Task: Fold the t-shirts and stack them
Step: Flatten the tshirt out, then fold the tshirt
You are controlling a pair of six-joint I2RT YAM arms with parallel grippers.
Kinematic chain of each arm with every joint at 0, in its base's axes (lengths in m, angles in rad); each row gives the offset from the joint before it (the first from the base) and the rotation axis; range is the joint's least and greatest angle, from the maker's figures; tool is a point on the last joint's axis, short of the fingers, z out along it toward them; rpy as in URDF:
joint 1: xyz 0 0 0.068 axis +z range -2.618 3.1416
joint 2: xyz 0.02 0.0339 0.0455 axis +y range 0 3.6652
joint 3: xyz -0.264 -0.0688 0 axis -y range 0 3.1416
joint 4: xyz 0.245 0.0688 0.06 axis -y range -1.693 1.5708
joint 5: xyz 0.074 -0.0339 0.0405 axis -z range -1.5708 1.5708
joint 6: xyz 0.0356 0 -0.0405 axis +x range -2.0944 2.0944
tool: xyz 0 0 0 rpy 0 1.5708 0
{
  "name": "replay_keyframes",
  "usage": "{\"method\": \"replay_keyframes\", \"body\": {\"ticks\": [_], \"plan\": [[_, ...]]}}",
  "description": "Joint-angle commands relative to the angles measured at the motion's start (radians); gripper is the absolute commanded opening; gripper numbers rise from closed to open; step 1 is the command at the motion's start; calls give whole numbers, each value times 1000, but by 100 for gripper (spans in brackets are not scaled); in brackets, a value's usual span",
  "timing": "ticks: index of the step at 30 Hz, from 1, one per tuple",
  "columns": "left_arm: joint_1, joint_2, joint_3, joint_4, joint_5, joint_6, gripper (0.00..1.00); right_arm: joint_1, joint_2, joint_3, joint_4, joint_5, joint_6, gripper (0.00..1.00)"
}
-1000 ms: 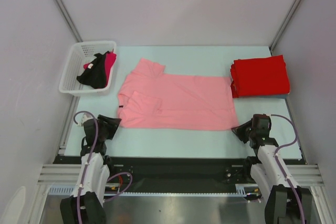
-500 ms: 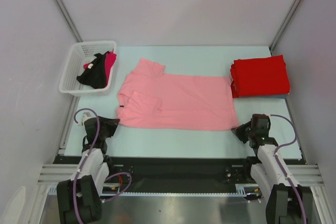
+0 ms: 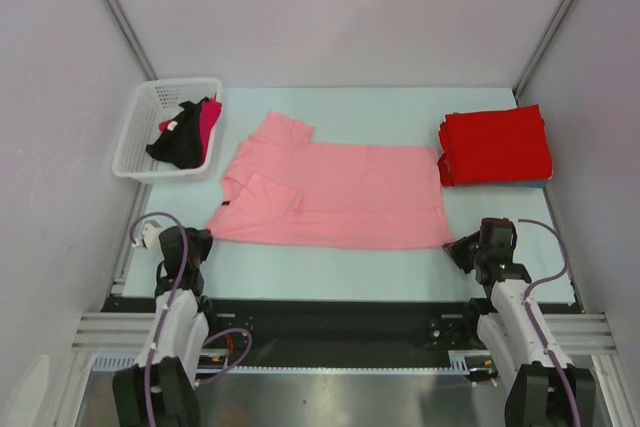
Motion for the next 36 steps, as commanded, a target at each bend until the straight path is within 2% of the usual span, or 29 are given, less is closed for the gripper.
{"method": "replay_keyframes", "body": {"ticks": [1, 2, 3, 5, 6, 7, 10, 13, 14, 18, 22, 26, 28, 32, 35, 36], "plan": [[7, -132, 55, -186, -204, 11, 23, -4, -25, 38, -43, 53, 3, 0], [7, -198, 60, -251, -236, 16, 27, -4, -37, 38, -49, 58, 4, 0], [7, -232, 67, -285, -247, 33, 36, -4, -42, 38, -54, 58, 4, 0], [7, -298, 96, -359, -248, 54, 45, -2, -62, 34, -74, 68, 12, 0], [6, -312, 102, -382, -250, 69, 55, -2, -85, 29, -77, 68, 14, 0], [7, -323, 121, -416, -245, 74, 58, 1, -96, 27, -86, 73, 18, 0], [7, -337, 148, -431, -196, 103, 61, 4, -117, 37, -102, 81, 18, 0], [7, -288, 184, -392, -86, 142, 62, 9, -117, 64, -149, 116, 3, 20], [7, -268, 197, -370, -51, 152, 62, 16, -117, 95, -169, 157, 9, 32], [7, -167, 291, -352, 81, 223, 60, 44, -125, 165, -211, 228, -32, 40], [0, -154, 345, -283, 180, 232, 59, 102, -117, 241, -104, 216, -132, 41], [-56, -90, 423, -254, 148, 243, 61, 228, -7, 325, 42, 264, -238, 43], [-100, -52, 475, -216, 145, 254, 63, 289, 129, 411, 94, 280, -309, 43], [-161, 57, 512, -52, 144, 234, 70, 311, 361, 563, 150, 263, -382, 40], [-224, 200, 592, 22, 118, 240, 72, 312, 513, 690, 176, 266, -429, 40], [-276, 291, 651, 26, 93, 249, 72, 311, 548, 722, 174, 271, -445, 40]]}}
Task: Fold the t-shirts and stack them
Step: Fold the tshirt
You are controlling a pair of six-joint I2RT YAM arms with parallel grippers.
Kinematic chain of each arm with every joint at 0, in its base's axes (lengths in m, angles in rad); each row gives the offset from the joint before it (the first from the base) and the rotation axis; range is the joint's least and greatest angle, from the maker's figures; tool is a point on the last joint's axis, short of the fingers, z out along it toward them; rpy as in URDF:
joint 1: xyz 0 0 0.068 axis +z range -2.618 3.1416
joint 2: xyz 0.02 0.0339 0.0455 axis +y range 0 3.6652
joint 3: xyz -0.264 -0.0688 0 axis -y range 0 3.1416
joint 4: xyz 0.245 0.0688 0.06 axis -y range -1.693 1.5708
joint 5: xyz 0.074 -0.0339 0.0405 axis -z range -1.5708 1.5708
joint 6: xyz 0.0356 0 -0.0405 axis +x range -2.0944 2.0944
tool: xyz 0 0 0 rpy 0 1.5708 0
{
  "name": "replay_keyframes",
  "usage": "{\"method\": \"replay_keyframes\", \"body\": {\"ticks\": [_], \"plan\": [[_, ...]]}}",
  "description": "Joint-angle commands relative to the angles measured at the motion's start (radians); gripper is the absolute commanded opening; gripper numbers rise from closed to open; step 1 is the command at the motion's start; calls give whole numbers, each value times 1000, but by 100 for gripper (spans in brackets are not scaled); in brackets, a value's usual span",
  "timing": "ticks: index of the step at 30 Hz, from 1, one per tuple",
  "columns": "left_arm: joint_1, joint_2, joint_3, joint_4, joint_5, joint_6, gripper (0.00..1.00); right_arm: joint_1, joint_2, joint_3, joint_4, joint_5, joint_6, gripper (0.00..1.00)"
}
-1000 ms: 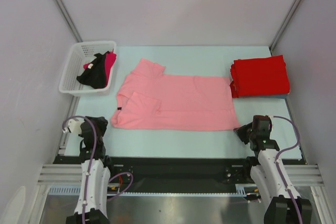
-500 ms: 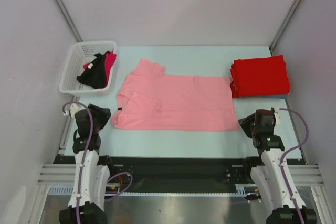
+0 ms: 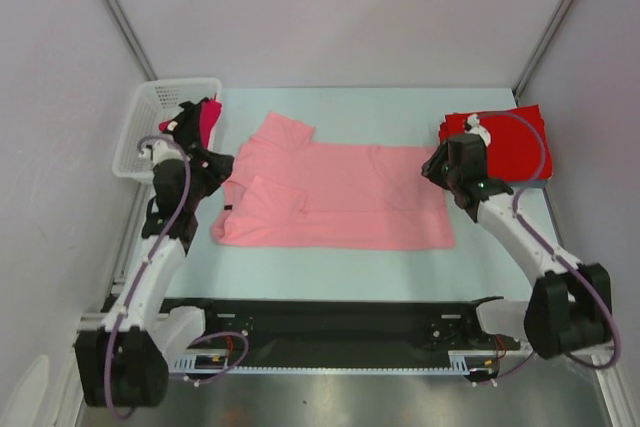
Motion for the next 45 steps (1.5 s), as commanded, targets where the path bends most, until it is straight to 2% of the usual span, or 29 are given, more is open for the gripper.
{"method": "replay_keyframes", "body": {"ticks": [1, 3, 6, 7, 9, 12, 17, 21, 28, 31, 34, 38, 45], "plan": [[-99, 165, 155, 142, -41, 35, 72, 3, 149, 142, 65, 34, -111, 40], [-166, 289, 244, 168, -61, 40, 72, 0, 224, 252, 36, 66, -137, 40], [-209, 427, 358, 165, -65, 72, 72, -21, 356, 400, 2, 77, -151, 40], [-214, 528, 440, 152, -64, 75, 72, -24, 423, 436, -28, 86, -160, 41], [-214, 623, 531, 118, -102, 91, 69, -40, 488, 545, -71, 103, -163, 41], [-214, 775, 689, 104, -127, 115, 69, -56, 585, 624, -101, 130, -178, 44], [-214, 998, 905, 69, -147, 156, 69, -76, 691, 705, -102, 135, -203, 47], [-214, 1264, 1216, -76, -128, 183, 66, -84, 775, 767, -110, 98, -215, 44], [-211, 1528, 1551, -253, -217, 193, 68, -73, 824, 808, -108, 67, -243, 45], [-205, 1595, 1652, -321, -211, 183, 69, -81, 844, 802, -96, 77, -223, 44], [-188, 1659, 1712, -408, -219, 140, 65, -96, 822, 745, -38, 8, -201, 44], [-177, 1661, 1674, -430, -268, 127, 65, -107, 791, 710, -6, -25, -189, 44], [-163, 1675, 1683, -457, -248, 114, 63, -116, 812, 713, -32, -45, -209, 46]]}}
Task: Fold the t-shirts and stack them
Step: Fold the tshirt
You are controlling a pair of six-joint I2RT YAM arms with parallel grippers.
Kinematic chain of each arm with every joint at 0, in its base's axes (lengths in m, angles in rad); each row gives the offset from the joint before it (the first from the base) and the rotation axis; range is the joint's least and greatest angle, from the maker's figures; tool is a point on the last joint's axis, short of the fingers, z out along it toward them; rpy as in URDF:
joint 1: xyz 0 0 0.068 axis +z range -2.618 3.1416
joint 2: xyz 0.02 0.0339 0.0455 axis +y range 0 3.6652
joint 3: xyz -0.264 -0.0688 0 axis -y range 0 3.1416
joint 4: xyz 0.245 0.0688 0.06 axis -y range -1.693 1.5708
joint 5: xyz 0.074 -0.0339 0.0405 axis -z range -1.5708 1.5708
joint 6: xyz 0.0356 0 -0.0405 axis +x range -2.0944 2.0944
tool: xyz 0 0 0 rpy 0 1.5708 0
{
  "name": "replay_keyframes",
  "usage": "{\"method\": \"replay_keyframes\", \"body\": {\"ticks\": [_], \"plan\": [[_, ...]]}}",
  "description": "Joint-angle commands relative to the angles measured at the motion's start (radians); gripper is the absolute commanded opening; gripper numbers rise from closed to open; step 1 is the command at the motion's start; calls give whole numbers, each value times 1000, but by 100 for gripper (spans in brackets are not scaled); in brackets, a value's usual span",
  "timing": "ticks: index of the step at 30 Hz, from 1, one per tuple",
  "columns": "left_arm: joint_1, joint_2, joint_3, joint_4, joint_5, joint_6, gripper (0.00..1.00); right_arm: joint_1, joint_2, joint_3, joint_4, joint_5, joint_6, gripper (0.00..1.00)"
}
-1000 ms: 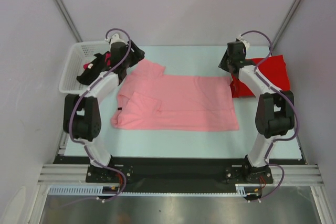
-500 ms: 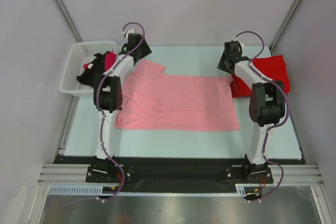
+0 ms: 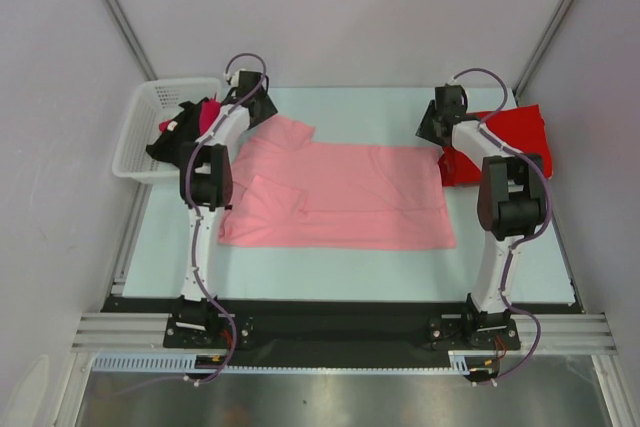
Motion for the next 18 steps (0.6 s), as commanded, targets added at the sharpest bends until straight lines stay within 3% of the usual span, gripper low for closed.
{"method": "replay_keyframes", "body": {"ticks": [1, 6, 15, 18], "plan": [[6, 10, 45, -39, -9, -15, 62, 1, -8, 29, 0, -5, -18, 46], [14, 47, 109, -119, 8, -7, 64, 4, 26, 71, -39, -11, -22, 45], [17, 85, 132, -133, 126, -7, 52, -1, 17, 65, -36, -30, -22, 45], [17, 86, 127, -128, 134, -9, 40, 5, 35, 85, -65, 0, -30, 45]]}}
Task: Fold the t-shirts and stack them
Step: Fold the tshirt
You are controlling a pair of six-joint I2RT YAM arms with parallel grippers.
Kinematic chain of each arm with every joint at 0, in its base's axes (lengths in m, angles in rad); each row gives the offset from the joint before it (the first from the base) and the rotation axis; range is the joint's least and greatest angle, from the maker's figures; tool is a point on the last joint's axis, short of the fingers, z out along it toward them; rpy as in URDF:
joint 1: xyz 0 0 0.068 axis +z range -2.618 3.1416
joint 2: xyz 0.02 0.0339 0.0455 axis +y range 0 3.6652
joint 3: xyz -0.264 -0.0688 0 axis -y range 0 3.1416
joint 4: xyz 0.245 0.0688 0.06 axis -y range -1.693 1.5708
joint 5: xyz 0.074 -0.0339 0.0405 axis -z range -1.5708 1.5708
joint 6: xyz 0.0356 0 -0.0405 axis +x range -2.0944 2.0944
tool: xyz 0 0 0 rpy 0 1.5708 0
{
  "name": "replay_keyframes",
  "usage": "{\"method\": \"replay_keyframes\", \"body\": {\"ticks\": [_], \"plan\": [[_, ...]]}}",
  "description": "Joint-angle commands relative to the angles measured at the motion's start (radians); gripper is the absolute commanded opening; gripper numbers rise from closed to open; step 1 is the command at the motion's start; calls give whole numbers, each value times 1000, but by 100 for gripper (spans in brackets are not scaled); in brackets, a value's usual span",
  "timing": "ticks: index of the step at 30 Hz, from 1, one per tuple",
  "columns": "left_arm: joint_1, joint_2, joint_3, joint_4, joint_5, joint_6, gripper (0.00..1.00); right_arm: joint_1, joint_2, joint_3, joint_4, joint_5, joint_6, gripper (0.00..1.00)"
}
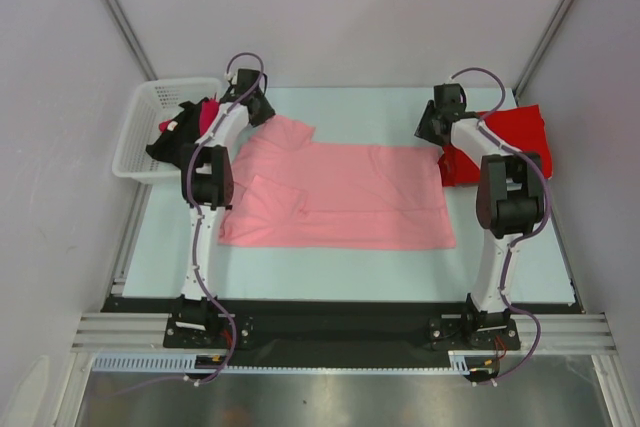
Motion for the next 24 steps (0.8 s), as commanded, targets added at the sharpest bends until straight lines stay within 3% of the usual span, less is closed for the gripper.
{"method": "replay_keyframes", "body": {"ticks": [1, 3, 4, 5, 8, 15, 18, 24], "plan": [[4, 35, 23, -35, 48, -8, 31, 8, 14, 56, -28, 39, -22, 46], [5, 30, 10, -17, 61, -11, 21, 8, 14, 58, -33, 52, -25, 47], [5, 27, 4, -3, 67, -9, 8, 6, 14, 59, -33, 53, -26, 48], [7, 27, 0, 13, 67, -6, 1, 6, 16, 59, -34, 55, -28, 48], [10, 9, -11, 29, 55, 3, 0, 5, 27, 71, -39, 59, -29, 49], [44, -116, -209, 180, 21, 12, 0, 21, 132, 211, -117, 148, -45, 50], [62, -97, -194, 186, 64, -8, 0, 28, 206, 286, -182, 185, -51, 48], [76, -108, -229, 209, 41, -14, 0, 26, 229, 280, -200, 240, -46, 48]]}}
